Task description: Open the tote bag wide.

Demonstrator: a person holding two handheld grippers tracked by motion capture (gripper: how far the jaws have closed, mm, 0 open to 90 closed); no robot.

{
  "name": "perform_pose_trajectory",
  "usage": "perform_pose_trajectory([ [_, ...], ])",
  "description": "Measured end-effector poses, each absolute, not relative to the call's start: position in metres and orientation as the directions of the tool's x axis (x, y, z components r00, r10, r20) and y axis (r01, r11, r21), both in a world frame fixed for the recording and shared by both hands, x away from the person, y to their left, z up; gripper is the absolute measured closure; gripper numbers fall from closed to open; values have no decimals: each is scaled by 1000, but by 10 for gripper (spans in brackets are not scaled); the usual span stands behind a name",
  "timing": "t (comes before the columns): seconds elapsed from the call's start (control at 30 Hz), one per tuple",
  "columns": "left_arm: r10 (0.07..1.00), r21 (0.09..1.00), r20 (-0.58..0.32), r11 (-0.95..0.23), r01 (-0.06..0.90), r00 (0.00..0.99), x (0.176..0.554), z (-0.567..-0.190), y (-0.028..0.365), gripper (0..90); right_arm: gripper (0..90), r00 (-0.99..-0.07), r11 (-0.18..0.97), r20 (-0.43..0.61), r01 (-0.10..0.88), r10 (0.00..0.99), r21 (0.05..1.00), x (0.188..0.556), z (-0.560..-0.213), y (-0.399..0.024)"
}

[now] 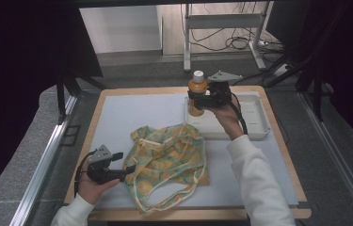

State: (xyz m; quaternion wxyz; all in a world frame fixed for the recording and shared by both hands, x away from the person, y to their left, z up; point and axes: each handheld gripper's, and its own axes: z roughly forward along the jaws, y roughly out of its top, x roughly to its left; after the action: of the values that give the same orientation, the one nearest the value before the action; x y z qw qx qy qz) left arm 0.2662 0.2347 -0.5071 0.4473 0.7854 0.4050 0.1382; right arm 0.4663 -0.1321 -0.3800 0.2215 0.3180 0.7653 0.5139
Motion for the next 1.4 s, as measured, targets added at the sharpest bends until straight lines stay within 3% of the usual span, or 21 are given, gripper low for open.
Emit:
perform_pose_trajectory([
  [1.4,756,816,-137,-280,506,640,266,-506,237,246,315,-609,266,2,349,793,899,523,-425,-125],
])
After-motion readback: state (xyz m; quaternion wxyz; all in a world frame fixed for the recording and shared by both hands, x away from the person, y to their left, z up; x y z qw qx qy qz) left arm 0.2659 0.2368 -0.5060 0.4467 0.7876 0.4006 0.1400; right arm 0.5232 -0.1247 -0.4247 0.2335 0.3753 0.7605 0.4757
